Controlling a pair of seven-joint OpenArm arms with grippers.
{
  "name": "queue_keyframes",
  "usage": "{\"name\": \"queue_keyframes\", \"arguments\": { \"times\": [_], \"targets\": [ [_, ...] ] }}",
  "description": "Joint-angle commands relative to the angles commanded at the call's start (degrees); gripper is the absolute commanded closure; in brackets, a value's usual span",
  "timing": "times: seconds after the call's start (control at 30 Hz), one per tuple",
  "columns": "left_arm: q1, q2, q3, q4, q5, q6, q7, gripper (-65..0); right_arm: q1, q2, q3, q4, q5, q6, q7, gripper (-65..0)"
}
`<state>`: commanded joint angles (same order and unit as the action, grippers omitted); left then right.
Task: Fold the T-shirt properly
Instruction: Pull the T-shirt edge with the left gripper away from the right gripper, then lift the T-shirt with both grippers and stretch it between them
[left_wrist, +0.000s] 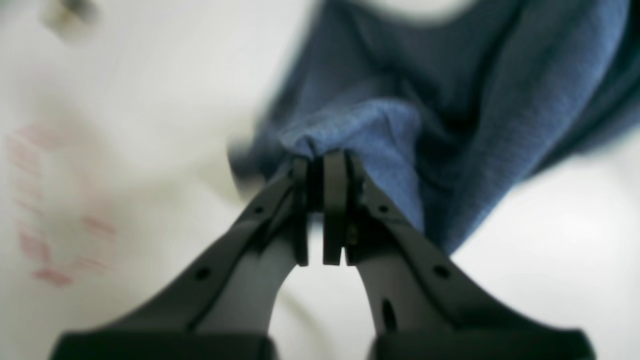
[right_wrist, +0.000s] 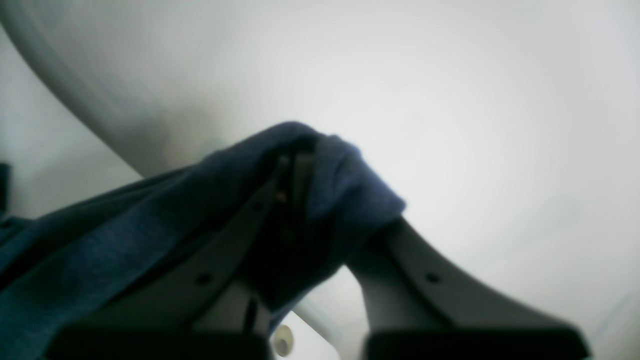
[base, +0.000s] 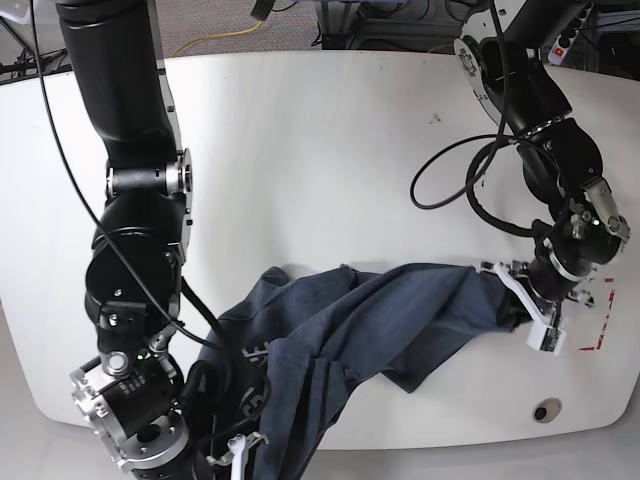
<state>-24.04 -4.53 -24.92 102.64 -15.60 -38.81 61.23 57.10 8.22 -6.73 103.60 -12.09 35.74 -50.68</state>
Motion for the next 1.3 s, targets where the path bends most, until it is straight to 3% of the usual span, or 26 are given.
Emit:
{"name": "queue_keyframes", "arguments": {
  "times": [0.23, 0.33, 0.63, 0.8, 0.93, 1.13, 1.3],
  "targets": [
    [-10.6, -0.5, -6.2, 1.8, 0.4, 0.2, 6.0, 0.0, 6.5, 3.1, 6.6, -10.2, 0.4, 0.35, 0.4, -0.2],
    [-15.5, -3.4, -7.7, 1.8, 0.5, 0.2, 7.6, 0.0, 9.6, 4.6, 7.7, -16.8, 0.4, 0.18, 4.0, -0.2],
    [-25.3, -9.8, -8.0, -2.8, 0.1, 0.2, 7.7, 0.0, 17.7, 8.8, 7.7, -34.9, 0.4, 0.09, 12.7, -0.2],
    [-29.8, -10.9, -8.0, -2.7, 0.4, 0.2, 7.8, 0.0, 17.7, 9.7, 7.7, -44.0, 0.4, 0.44, 15.6, -0.2],
    [-35.3, -14.2, -7.8, -4.0, 0.5, 0.4, 7.8, 0.0, 17.7, 9.5, 7.7, -45.7, 0.4, 0.53, 15.6, -0.2],
    [-41.8, -16.4, -7.7, -10.4, 0.1, 1.4, 7.8, 0.0, 17.7, 9.2, 8.2, -44.3, 0.5, 0.53, 12.7, -0.2],
    [-41.4, -16.8, -7.6, -11.3, 0.1, 1.1, 7.7, 0.0, 17.7, 9.2, 11.2, -41.6, 3.5, 0.53, 10.1, -0.2]
  ]
}}
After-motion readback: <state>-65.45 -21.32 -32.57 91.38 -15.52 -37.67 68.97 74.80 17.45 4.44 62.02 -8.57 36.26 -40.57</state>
